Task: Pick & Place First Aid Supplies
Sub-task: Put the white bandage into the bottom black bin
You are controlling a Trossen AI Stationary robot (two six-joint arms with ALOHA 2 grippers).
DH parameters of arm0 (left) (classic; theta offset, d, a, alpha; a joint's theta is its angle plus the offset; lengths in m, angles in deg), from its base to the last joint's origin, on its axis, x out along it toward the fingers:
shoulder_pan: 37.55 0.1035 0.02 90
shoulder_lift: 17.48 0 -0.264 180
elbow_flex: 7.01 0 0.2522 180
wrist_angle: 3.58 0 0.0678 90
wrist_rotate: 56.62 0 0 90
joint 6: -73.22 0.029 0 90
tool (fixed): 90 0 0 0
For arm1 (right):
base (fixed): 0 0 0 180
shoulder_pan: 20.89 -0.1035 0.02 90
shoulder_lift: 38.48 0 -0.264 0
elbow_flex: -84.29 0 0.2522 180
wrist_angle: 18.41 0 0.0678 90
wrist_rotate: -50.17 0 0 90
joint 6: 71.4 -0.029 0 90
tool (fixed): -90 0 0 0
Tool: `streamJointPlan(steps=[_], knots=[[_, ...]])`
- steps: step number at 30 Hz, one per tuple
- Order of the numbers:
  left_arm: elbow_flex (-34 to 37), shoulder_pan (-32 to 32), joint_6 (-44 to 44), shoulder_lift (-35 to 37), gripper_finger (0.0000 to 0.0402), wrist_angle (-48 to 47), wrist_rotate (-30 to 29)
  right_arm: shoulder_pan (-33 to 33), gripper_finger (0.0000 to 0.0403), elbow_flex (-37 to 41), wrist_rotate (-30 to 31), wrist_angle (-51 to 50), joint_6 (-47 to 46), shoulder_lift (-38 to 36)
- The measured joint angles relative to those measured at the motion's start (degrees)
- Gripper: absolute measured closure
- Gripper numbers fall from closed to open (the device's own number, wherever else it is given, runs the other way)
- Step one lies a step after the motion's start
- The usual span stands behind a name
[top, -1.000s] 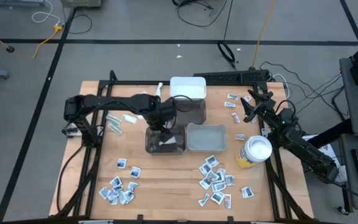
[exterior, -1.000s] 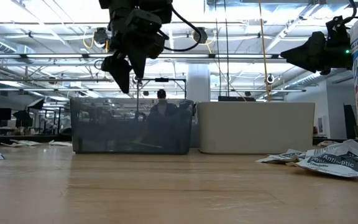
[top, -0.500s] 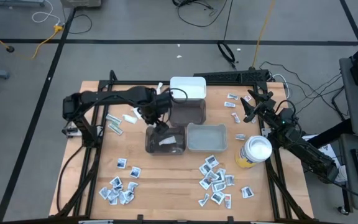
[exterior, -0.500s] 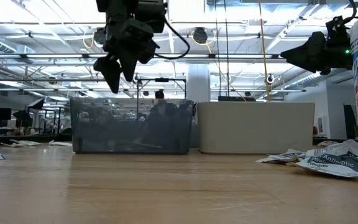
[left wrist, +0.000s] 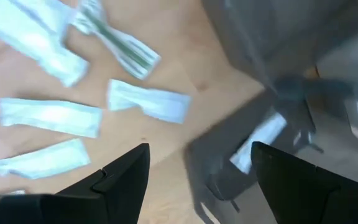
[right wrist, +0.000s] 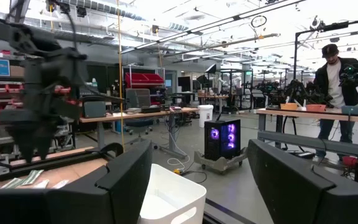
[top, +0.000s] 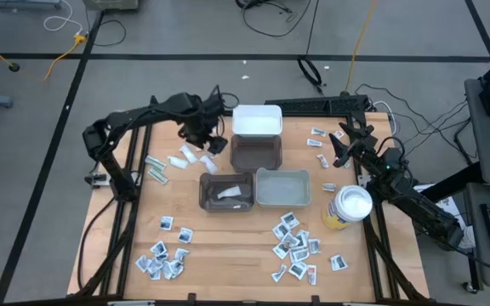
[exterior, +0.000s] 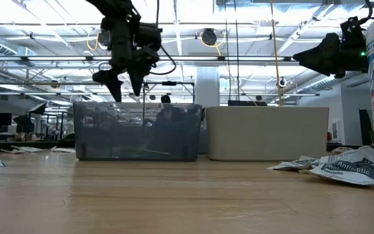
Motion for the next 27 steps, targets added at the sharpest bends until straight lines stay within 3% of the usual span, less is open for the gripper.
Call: streamJointPlan(steps=[11,27], knots=[[0.00,9.18,-0.31,-0.02,0.0122,0.06,0.00,0.02,0.0140,-0.01,0.01,0.00,0.01,0.00],[0.00,9.47,-3.08,-10.24,0.0126,3.60,-0.54,0.00,0.0140,-0.01,-0.01,0.02,0.00,0.00]])
